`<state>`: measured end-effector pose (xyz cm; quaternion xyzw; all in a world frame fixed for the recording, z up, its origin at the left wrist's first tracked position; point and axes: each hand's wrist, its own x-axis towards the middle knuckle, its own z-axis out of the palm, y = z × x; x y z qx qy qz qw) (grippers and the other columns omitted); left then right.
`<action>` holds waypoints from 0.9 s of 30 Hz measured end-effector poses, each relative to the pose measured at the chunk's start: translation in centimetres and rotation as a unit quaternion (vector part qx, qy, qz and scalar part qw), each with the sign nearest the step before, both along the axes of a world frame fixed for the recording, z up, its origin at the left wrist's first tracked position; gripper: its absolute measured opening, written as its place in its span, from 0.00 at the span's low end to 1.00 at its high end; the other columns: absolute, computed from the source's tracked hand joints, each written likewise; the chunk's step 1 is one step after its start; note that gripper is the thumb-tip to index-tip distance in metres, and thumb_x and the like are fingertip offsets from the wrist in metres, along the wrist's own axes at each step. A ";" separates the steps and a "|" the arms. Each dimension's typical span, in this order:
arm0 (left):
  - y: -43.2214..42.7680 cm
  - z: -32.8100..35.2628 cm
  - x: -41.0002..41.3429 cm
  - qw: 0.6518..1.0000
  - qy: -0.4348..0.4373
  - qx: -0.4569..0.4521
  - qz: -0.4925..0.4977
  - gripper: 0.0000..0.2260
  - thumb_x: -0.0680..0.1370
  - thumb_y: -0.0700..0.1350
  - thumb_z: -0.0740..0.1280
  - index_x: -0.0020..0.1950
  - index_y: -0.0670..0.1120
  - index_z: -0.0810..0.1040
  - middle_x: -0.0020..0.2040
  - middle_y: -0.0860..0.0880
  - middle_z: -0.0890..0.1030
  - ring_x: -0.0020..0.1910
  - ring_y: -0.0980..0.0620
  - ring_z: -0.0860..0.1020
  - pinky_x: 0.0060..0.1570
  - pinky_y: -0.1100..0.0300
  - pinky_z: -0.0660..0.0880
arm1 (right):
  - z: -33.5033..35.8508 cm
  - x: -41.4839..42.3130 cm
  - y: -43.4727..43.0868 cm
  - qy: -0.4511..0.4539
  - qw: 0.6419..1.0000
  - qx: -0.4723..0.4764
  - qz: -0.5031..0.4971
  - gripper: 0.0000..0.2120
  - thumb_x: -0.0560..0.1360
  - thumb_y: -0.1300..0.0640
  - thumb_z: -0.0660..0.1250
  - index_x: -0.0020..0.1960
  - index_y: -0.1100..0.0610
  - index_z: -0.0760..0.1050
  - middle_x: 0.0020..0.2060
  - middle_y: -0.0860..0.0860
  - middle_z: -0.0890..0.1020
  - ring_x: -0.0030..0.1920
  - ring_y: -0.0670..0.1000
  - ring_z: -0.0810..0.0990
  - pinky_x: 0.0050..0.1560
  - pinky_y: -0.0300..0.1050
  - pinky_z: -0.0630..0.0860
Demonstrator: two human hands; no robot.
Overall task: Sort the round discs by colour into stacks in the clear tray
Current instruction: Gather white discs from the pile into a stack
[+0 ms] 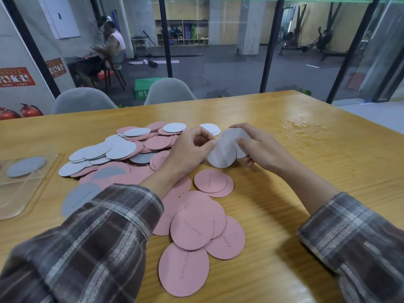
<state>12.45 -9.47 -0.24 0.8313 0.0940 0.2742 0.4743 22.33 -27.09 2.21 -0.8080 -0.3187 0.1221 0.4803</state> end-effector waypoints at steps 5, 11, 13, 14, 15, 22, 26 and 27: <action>0.0 0.0 -0.2 0.999 0.000 -0.032 -0.006 0.03 0.78 0.39 0.74 0.51 0.42 0.82 0.38 0.49 0.85 0.36 0.54 0.83 0.41 0.62 0.79 | -0.1 -0.1 0.3 0.005 1.000 0.014 0.007 0.17 0.81 0.57 0.55 0.63 0.44 0.76 0.42 0.57 0.78 0.30 0.54 0.74 0.32 0.50 0.72; -0.4 0.1 -0.5 0.997 0.005 -0.074 -0.005 0.04 0.78 0.36 0.73 0.52 0.41 0.84 0.36 0.44 0.86 0.37 0.46 0.87 0.41 0.55 0.85 | -0.1 -0.2 0.3 -0.002 1.000 0.011 0.001 0.18 0.83 0.57 0.53 0.66 0.47 0.75 0.40 0.55 0.78 0.30 0.52 0.74 0.32 0.49 0.73; -0.4 0.2 -0.4 0.996 0.014 -0.084 0.001 0.03 0.77 0.36 0.73 0.50 0.40 0.83 0.37 0.43 0.86 0.36 0.45 0.87 0.41 0.55 0.85 | -0.2 -0.2 0.4 -0.008 1.000 0.002 0.000 0.18 0.83 0.56 0.53 0.68 0.47 0.74 0.40 0.54 0.78 0.30 0.51 0.75 0.32 0.49 0.75; -0.5 0.2 -0.4 0.995 0.019 -0.094 0.001 0.02 0.78 0.36 0.73 0.49 0.40 0.82 0.37 0.42 0.86 0.36 0.44 0.87 0.41 0.54 0.85 | -0.2 -0.1 0.4 -0.014 1.000 -0.002 0.001 0.18 0.82 0.56 0.54 0.68 0.46 0.74 0.41 0.54 0.78 0.30 0.51 0.75 0.32 0.49 0.76; -0.6 0.2 -0.4 0.995 0.024 -0.101 -0.001 0.02 0.78 0.35 0.73 0.49 0.39 0.81 0.36 0.41 0.86 0.36 0.43 0.87 0.41 0.53 0.85 | -0.3 -0.1 0.4 -0.019 1.000 -0.005 0.006 0.18 0.82 0.55 0.55 0.69 0.46 0.73 0.42 0.54 0.78 0.30 0.51 0.76 0.33 0.51 0.78; -0.3 -0.2 0.0 0.998 0.038 -0.041 0.001 0.04 0.77 0.39 0.73 0.44 0.42 0.80 0.37 0.46 0.87 0.38 0.46 0.87 0.48 0.47 0.85 | -0.8 -0.1 0.2 -0.127 0.991 -0.039 0.034 0.21 0.79 0.55 0.67 0.71 0.46 0.71 0.39 0.44 0.80 0.29 0.48 0.78 0.35 0.41 0.75; -0.3 -0.6 0.4 0.994 0.011 0.075 0.082 0.08 0.74 0.48 0.76 0.50 0.50 0.82 0.47 0.56 0.84 0.45 0.57 0.82 0.48 0.63 0.77 | -0.9 0.3 -0.1 -0.134 0.990 -0.018 0.035 0.31 0.78 0.55 0.67 0.77 0.41 0.59 0.49 0.49 0.80 0.36 0.49 0.79 0.43 0.45 0.76; -0.4 -0.6 0.4 0.993 0.011 0.083 0.082 0.13 0.73 0.50 0.76 0.56 0.51 0.82 0.50 0.57 0.83 0.48 0.58 0.81 0.49 0.65 0.76 | -0.8 0.3 -0.1 -0.130 0.991 -0.015 0.038 0.34 0.79 0.56 0.68 0.78 0.41 0.56 0.51 0.50 0.80 0.37 0.50 0.80 0.44 0.45 0.77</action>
